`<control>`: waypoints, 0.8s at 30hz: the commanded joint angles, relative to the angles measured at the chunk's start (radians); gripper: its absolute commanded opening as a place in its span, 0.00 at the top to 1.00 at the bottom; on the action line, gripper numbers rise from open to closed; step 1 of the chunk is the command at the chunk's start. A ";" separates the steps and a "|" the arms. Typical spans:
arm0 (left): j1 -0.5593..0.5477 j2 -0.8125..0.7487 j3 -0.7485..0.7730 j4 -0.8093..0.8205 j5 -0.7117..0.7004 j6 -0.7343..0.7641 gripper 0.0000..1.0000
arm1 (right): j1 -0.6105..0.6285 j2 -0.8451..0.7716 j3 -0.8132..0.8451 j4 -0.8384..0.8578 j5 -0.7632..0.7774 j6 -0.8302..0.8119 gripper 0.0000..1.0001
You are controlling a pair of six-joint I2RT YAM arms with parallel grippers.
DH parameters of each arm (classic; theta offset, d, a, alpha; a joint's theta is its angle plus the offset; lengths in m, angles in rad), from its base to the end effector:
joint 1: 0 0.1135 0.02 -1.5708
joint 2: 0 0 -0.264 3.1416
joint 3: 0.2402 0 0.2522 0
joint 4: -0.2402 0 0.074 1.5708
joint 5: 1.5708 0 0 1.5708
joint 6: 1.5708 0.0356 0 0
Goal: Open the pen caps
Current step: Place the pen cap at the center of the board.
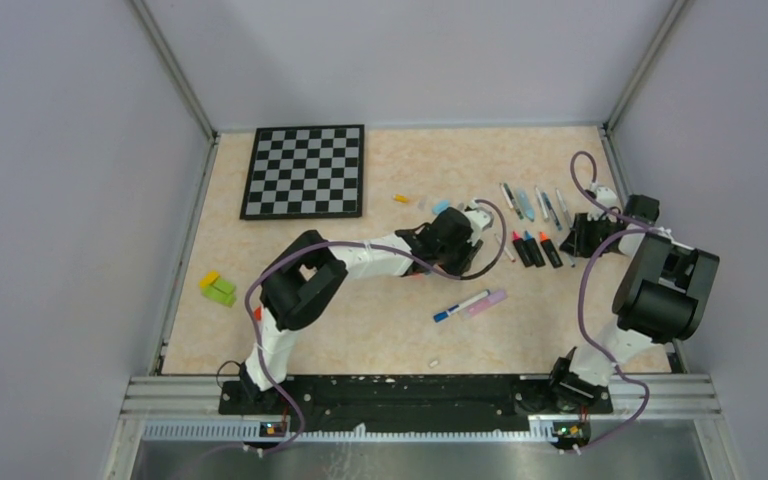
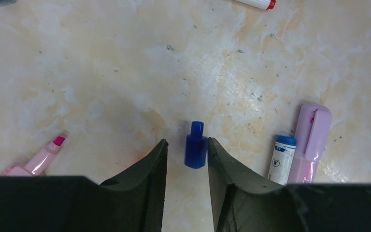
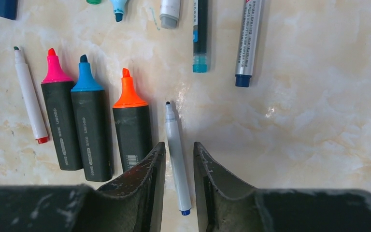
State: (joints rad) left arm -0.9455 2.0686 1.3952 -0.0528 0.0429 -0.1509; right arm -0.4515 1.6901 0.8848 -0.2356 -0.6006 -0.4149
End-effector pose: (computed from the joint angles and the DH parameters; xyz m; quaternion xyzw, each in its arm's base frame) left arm 0.2662 -0.3713 0.1668 0.3610 0.8375 -0.2303 0.3395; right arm 0.2937 -0.1201 0.1514 -0.0606 0.9232 0.1541 0.3469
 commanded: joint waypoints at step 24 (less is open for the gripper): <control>-0.004 -0.728 -0.543 0.316 -0.021 -0.029 0.07 | 0.004 -0.526 -0.096 -0.152 -0.579 -0.002 0.72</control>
State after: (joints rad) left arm -0.9455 1.4826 0.9840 0.1078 0.0570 -0.1600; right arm -0.4515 1.2366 0.8486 -0.4046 -0.9497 -0.4488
